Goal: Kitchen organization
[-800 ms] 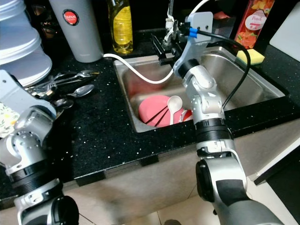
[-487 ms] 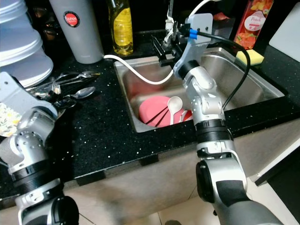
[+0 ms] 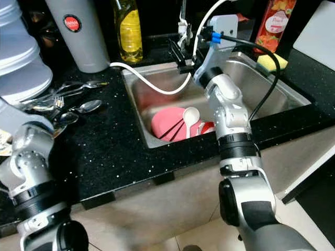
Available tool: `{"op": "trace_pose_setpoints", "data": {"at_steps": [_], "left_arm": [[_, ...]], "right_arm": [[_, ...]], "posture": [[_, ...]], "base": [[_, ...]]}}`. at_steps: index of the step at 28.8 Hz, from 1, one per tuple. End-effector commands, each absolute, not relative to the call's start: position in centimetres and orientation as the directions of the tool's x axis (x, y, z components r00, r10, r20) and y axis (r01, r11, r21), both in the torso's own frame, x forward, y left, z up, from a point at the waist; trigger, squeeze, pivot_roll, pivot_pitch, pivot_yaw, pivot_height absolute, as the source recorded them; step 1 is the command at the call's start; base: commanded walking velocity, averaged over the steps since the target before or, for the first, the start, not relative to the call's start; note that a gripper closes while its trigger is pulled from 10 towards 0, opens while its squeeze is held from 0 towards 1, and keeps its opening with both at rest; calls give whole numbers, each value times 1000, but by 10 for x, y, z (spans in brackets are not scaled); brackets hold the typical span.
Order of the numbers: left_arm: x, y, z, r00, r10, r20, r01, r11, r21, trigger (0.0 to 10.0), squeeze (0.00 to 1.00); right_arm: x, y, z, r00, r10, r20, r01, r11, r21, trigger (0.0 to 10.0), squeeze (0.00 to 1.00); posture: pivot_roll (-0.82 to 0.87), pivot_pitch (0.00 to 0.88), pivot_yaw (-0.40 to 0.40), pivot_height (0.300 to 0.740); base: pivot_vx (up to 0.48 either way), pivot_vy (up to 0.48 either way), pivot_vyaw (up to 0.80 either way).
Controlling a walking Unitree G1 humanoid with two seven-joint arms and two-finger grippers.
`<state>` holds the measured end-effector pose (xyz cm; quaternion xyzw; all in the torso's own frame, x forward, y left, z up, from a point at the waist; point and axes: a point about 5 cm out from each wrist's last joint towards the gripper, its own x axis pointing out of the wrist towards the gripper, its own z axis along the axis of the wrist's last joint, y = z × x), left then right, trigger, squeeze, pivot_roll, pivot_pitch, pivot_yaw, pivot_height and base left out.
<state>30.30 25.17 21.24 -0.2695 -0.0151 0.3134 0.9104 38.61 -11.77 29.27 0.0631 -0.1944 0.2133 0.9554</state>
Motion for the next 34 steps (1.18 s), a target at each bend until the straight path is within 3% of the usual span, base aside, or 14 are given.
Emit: {"op": "trace_pose_setpoints", "data": {"at_steps": [1, 10, 15, 16, 19, 20, 23, 29, 34], "left_arm": [[299, 252, 237, 789, 614, -19, -557, 703, -441, 10000, 0], [301, 225, 293, 870, 433, 238, -283, 832, -478, 10000, 0], [295, 196, 327, 899, 178, 401, 57, 859, -508, 10000, 0], [295, 196, 327, 899, 178, 401, 57, 859, -508, 10000, 0], [288, 184, 336, 886, 38, 461, 211, 855, -475, 10000, 0], [288, 184, 336, 886, 38, 461, 211, 855, -475, 10000, 0], [285, 180, 338, 877, -46, 479, 269, 872, -409, 10000, 0], [285, 177, 336, 878, -97, 469, 297, 879, -374, 10000, 0], [281, 165, 337, 851, -197, 487, 399, 846, -355, 10000, 0]], "right_arm": [[384, -115, 295, 826, 390, 407, -444, 895, 44, 10000, 0], [384, -116, 295, 826, 385, 412, -442, 896, 49, 10000, 0], [381, -116, 298, 814, 390, 430, -449, 893, 39, 10000, 0], [381, -116, 298, 814, 390, 430, -449, 893, 39, 10000, 0], [367, -103, 310, 709, 521, 476, -569, 821, -51, 10000, 0], [367, -103, 310, 709, 521, 476, -569, 821, -51, 10000, 0], [348, -92, 323, 584, 646, 491, -658, 731, -180, 10000, 0], [336, -82, 331, 516, 723, 459, -641, 682, -351, 10000, 0], [320, -66, 320, 431, 825, 365, -700, 561, -442, 10000, 0]], "posture": [[-11, 4, -21, 740], [-12, 5, -15, 740], [-11, 5, -13, 740], [-11, 5, -13, 740], [-9, 5, -10, 740], [-9, 5, -10, 740], [-11, 5, -8, 740], [-15, 5, -7, 740], [-17, 1, -9, 740]], "base": [[0, 0, 0], [0, 0, 0], [0, 0, 0], [0, 0, 0], [0, 0, 0], [0, 0, 0], [0, 0, 0], [0, 0, 0], [0, 0, 0]]}}
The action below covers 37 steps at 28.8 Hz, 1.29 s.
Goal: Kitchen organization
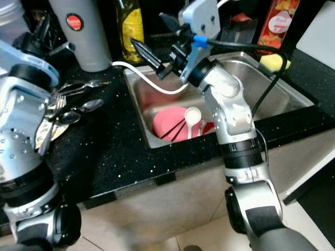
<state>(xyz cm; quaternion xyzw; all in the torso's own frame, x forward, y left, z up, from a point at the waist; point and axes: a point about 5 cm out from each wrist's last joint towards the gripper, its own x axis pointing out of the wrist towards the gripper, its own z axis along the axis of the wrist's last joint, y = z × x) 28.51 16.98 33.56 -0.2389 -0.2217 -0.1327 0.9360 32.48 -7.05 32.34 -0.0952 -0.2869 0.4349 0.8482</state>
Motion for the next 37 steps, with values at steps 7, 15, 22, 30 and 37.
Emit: {"op": "trace_pose_setpoints", "data": {"at_steps": [7, 15, 22, 30, 37], "left_arm": [[266, 153, 341, 740, -368, 564, 611, 718, -333, 10000, 0], [260, 153, 336, 683, -433, 588, 707, 595, -383, 10000, 0], [264, 152, 328, 717, -445, 537, 678, 623, -390, 10000, 0], [268, 163, 323, 775, -387, 499, 603, 688, -404, 10000, 0], [277, 185, 313, 876, -249, 412, 424, 804, -416, 10000, 0]], "right_arm": [[314, -61, 307, 389, 876, 284, -745, 481, -463, 10000, 0], [319, -66, 307, 427, 854, 298, -733, 520, -439, 10000, 0], [326, -69, 309, 484, 811, 330, -708, 584, -397, 0, 0], [335, -76, 311, 556, 743, 373, -671, 666, -326, 10000, 0], [356, -96, 306, 708, 581, 401, -558, 809, -186, 10000, 1000]], "posture": [[-21, 0, -9, 740], [-19, 0, -9, 740], [-12, 0, -9, 740], [-7, 0, -3, 740], [5, 0, -10, 740]], "base": [[0, 0, 0], [0, 0, 0], [0, 0, 0], [0, 0, 0], [0, 0, 0]]}}
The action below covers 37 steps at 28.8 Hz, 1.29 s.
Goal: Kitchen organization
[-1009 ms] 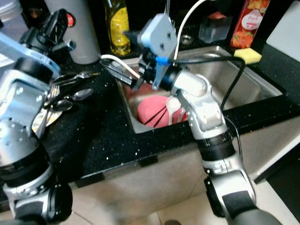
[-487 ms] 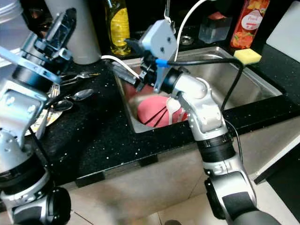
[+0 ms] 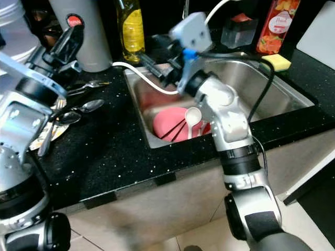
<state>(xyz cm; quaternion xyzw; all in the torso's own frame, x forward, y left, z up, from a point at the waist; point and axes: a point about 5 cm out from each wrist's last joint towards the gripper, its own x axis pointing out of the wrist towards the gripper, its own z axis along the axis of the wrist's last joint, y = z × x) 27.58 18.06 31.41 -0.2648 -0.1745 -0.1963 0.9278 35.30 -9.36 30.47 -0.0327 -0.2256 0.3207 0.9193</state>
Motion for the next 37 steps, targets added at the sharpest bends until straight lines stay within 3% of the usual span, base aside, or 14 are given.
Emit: {"op": "trace_pose_setpoints", "data": {"at_steps": [1, 4, 5, 7, 9, 10, 11, 12, 13, 22, 26, 27, 36, 37], "left_arm": [[279, 194, 308, 909, -178, 376, 335, 850, -406, 10000, 0], [280, 200, 305, 927, -127, 353, 271, 877, -396, 10000, 0], [287, 213, 292, 969, -4, 245, 95, 929, -358, 10000, 0], [297, 234, 264, 979, 203, 36, -189, 954, -234, 10000, 0], [297, 242, 255, 964, 267, -13, -264, 945, -194, 10000, 0], [296, 245, 251, 958, 286, -31, -287, 941, -181, 10000, 192], [295, 248, 247, 949, 311, -47, -314, 934, -168, 10000, 769], [295, 248, 247, 949, 311, -47, -314, 934, -168, 10000, 769], [292, 251, 245, 941, 333, -56, -338, 929, -154, 10000, 1000], [286, 250, 237, 930, 355, -94, -364, 926, -103, 10000, 1000], [290, 231, 225, 964, 190, -183, -212, 971, -107, 10000, 1000], [292, 226, 224, 971, 148, -190, -170, 980, -107, 10000, 0], [304, 226, 214, 963, 53, -264, -78, 994, -83, 10000, 0], [307, 238, 203, 938, 125, -324, -148, 988, -49, 8118, 0]], "right_arm": [[359, -100, 304, 730, 556, 398, -536, 827, -173, 10000, 1000], [360, -103, 302, 740, 544, 395, -524, 835, -169, 10000, 1000], [365, -108, 301, 761, 516, 392, -499, 853, -155, 10000, 0], [370, -116, 299, 790, 472, 391, -461, 878, -128, 10000, 0], [372, -118, 299, 800, 456, 390, -449, 886, -114, 10000, 0], [374, -118, 298, 804, 450, 388, -446, 889, -106, 10000, 0], [375, -118, 297, 808, 446, 385, -442, 891, -103, 10000, 0], [375, -118, 297, 808, 446, 385, -442, 891, -103, 10000, 0], [377, -117, 295, 813, 445, 377, -442, 892, -99, 10000, 0], [385, -118, 288, 833, 426, 354, -424, 902, -86, 10000, 0], [387, -116, 285, 834, 427, 350, -427, 900, -81, 10000, 0], [387, -115, 285, 834, 426, 352, -428, 901, -77, 10000, 0], [388, -111, 285, 828, 425, 367, -435, 899, -60, 10000, 0], [387, -110, 285, 826, 425, 370, -436, 898, -60, 10000, 0]], "posture": [[12, 0, -9, 740], [17, 0, -13, 740], [29, 0, -18, 740], [39, 0, -23, 740], [46, 0, -29, 740], [49, 0, -31, 740], [58, 0, -37, 740], [58, 0, -37, 740], [64, 0, -37, 740], [97, 0, -60, 740], [109, 0, -64, 740], [110, 0, -63, 740], [102, 0, -47, 740], [91, 0, -44, 740]], "base": [[0, 0, 0], [0, 0, 0], [0, 0, 0], [0, 0, 0], [0, 0, 0], [0, 0, 0], [0, 0, 0], [0, 0, 0], [0, 0, 0], [0, 0, 0], [0, 0, 0], [0, 0, 0], [0, 0, 0], [0, 0, 0]]}}
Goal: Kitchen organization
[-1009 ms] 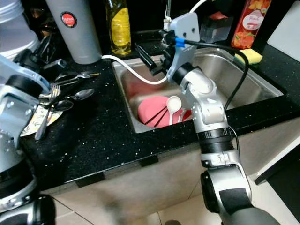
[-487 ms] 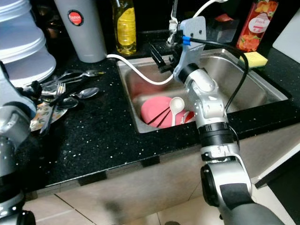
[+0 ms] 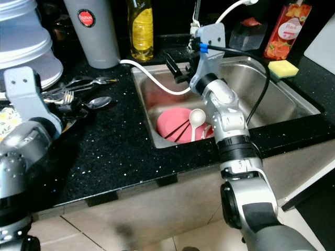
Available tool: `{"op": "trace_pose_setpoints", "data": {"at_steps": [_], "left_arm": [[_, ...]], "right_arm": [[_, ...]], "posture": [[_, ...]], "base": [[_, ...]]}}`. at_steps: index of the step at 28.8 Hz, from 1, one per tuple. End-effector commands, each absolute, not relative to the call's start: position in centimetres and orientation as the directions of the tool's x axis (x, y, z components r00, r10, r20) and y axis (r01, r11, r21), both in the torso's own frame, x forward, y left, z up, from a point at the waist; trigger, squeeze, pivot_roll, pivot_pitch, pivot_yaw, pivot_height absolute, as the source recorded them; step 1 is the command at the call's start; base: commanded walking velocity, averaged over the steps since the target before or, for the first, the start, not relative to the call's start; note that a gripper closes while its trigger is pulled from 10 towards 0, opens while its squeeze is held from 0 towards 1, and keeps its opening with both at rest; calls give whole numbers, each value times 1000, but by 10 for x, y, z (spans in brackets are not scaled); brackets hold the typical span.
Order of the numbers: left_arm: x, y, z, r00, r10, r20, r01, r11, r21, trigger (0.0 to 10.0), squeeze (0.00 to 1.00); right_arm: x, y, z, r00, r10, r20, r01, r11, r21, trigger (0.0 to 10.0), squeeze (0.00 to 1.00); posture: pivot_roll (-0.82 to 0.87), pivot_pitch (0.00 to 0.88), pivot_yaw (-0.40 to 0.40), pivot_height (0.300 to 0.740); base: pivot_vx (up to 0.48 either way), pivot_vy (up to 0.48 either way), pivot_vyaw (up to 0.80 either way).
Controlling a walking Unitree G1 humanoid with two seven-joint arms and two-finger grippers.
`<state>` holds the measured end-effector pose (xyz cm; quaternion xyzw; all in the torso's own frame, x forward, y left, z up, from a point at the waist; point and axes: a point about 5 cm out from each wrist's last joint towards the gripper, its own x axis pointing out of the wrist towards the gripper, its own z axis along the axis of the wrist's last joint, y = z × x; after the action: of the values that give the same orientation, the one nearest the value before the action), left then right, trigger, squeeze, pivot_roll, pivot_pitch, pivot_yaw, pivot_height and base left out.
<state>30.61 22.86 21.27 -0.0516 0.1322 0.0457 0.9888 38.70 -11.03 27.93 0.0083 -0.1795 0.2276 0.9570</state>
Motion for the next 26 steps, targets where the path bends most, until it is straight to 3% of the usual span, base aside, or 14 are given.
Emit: {"op": "trace_pose_setpoints", "data": {"at_steps": [1, 2, 3, 4, 5, 6, 14, 26], "left_arm": [[306, 242, 198, 925, 154, -347, -181, 982, -47, 6118, 0], [306, 242, 198, 925, 154, -347, -181, 982, -47, 6118, 0], [305, 243, 192, 917, 152, -369, -184, 982, -52, 2627, 0], [305, 243, 192, 917, 152, -369, -184, 982, -52, 2627, 0], [303, 242, 187, 909, 148, -389, -185, 981, -59, 784, 0], [302, 242, 182, 903, 137, -408, -180, 981, -67, 0, 0], [305, 236, 178, 903, 122, -412, -158, 986, -56, 0, 0], [312, 232, 192, 917, 222, -330, -232, 973, 9, 0, 0]], "right_arm": [[387, -111, 285, 826, 424, 370, -435, 899, -59, 10000, 0], [387, -111, 285, 826, 424, 370, -435, 899, -59, 10000, 0], [387, -112, 284, 828, 422, 370, -432, 900, -60, 10000, 0], [387, -112, 284, 828, 422, 370, -432, 900, -60, 10000, 0], [387, -113, 284, 830, 419, 369, -428, 902, -61, 10000, 0], [387, -115, 283, 832, 416, 368, -424, 904, -63, 10000, 0], [386, -124, 284, 840, 391, 377, -397, 915, -66, 10000, 0], [383, -128, 293, 835, 378, 400, -380, 922, -78, 10000, 0]], "posture": [[90, 0, -44, 740], [90, 0, -44, 740], [85, 0, -42, 740], [85, 0, -42, 740], [79, 0, -39, 740], [69, 0, -34, 740], [37, 0, -21, 740], [-4, 0, -6, 740]], "base": [[0, 0, 0], [0, 0, 0], [0, 0, 0], [0, 0, 0], [0, 0, 0], [0, 0, 0], [0, 0, 0], [0, 0, 0]]}}
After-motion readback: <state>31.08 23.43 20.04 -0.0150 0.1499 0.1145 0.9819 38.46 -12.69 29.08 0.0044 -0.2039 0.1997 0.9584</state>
